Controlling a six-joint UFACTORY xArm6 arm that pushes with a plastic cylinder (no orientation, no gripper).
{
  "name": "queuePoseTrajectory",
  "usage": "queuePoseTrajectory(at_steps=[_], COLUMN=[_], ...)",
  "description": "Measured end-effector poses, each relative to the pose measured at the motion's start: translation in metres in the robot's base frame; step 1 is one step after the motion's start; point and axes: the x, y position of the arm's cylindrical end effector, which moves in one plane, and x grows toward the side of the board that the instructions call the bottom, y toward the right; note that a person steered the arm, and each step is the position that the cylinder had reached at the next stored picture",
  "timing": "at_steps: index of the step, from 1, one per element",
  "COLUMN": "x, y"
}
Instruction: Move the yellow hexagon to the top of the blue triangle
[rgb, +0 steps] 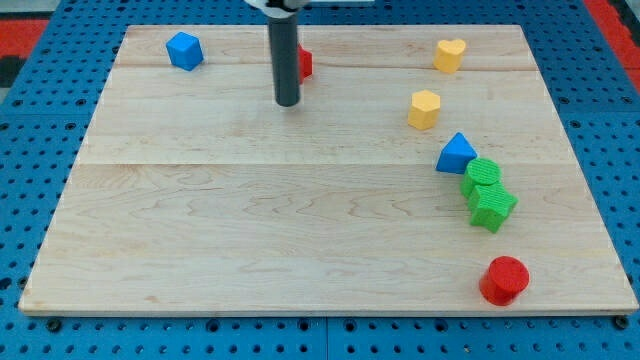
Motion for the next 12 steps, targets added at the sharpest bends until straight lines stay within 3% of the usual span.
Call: queuePoseTrajectory(at_steps=[2,3,4,5,6,9,12], x=[-0.041,-0.038,-0.009,0.015,0.015,0.012,0.048], y=[0.005,0.005,0.03,0.077,0.178,0.302,0.293])
